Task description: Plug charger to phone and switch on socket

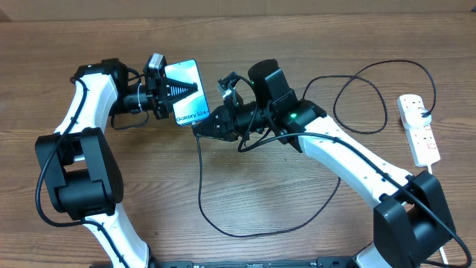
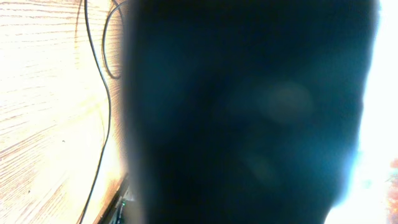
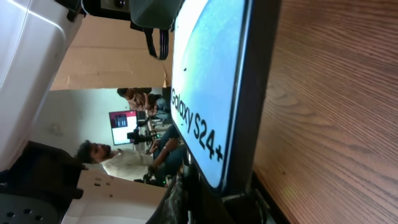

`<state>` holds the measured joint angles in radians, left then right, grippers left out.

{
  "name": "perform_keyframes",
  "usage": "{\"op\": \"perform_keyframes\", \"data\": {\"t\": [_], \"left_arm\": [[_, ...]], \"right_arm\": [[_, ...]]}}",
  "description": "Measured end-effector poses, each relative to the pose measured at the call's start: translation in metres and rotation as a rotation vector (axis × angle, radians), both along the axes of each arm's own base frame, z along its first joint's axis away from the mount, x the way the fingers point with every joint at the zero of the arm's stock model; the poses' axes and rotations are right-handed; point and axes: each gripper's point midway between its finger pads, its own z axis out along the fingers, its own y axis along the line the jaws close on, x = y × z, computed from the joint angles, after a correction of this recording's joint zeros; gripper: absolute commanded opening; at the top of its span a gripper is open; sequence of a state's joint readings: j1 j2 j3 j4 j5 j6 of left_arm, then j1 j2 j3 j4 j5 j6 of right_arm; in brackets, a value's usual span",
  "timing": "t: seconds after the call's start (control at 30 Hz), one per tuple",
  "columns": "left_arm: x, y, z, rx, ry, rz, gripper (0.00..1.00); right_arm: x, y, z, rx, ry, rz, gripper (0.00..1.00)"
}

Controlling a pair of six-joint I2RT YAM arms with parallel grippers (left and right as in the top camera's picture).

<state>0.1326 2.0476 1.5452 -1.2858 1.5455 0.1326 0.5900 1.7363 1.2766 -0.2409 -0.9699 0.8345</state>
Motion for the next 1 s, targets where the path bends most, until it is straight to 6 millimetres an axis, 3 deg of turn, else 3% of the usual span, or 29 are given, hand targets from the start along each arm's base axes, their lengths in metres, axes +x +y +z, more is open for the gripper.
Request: {"op": "perform_keyframes", "data": {"t": [0.5, 1.0], "left_arm": [[0.0, 0.0, 0.0, 0.0, -0.001, 0.001, 0.04], [0.004, 0.013, -0.001, 0.004, -0.003, 0.032, 0.04]], "right_arm": [[0.001, 0.0, -0.001, -0.007, 0.0, -0.008, 0.04], [0.014, -0.002, -0.002, -0.019, -0.019, -0.063, 0.04]]}}
